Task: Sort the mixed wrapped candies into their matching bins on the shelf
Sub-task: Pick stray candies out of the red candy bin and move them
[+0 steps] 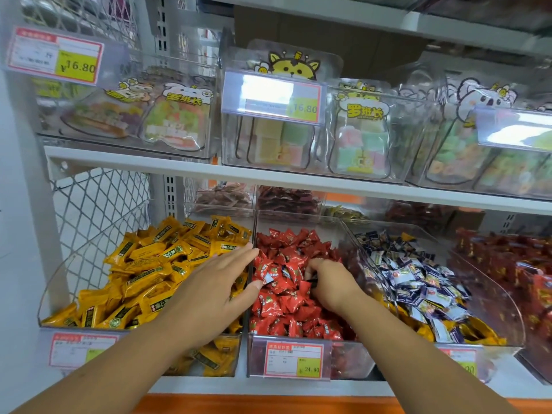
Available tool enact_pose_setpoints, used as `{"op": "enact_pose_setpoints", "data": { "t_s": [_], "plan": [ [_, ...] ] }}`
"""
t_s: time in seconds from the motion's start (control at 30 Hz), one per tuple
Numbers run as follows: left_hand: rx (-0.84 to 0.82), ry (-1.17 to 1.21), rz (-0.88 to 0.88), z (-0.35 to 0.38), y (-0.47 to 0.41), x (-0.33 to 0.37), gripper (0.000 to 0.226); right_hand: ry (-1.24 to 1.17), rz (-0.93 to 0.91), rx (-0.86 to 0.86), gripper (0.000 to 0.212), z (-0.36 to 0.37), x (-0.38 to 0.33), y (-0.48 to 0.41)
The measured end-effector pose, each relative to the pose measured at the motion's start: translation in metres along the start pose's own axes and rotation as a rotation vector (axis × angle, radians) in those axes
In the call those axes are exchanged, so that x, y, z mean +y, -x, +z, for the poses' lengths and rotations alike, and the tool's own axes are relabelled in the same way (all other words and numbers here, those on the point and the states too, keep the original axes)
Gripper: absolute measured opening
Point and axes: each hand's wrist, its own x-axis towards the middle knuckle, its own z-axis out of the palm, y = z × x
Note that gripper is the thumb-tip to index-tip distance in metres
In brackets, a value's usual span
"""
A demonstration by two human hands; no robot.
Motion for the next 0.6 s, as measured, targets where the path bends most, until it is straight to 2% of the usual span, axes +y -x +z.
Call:
{"op": "enact_pose_setpoints", "data": {
  "t_s": [0.27,0.4,0.47,0.6],
  "plan": [
    [0.002,0.016,-0.006,-0.002,0.001,0.002,0.08,-0.401,0.01,0.139,0.03,-0.037,-0.009,0.008],
    [0.005,0.018,-0.005,-0.002,0.001,0.002,0.076,-0.836,0.062,0.024,0.028,-0.052,-0.014,0.014],
    [0.007,0.022,0.0,-0.002,0.001,0.002,0.081,-0.889,0.065,-0.001,0.026,-0.056,-0.012,0.017],
    [0.008,0.02,-0.001,-0.002,0.0,0.002,0.082,-0.812,0.039,-0.026,0.023,-0.057,-0.004,0.019]
  ]
}}
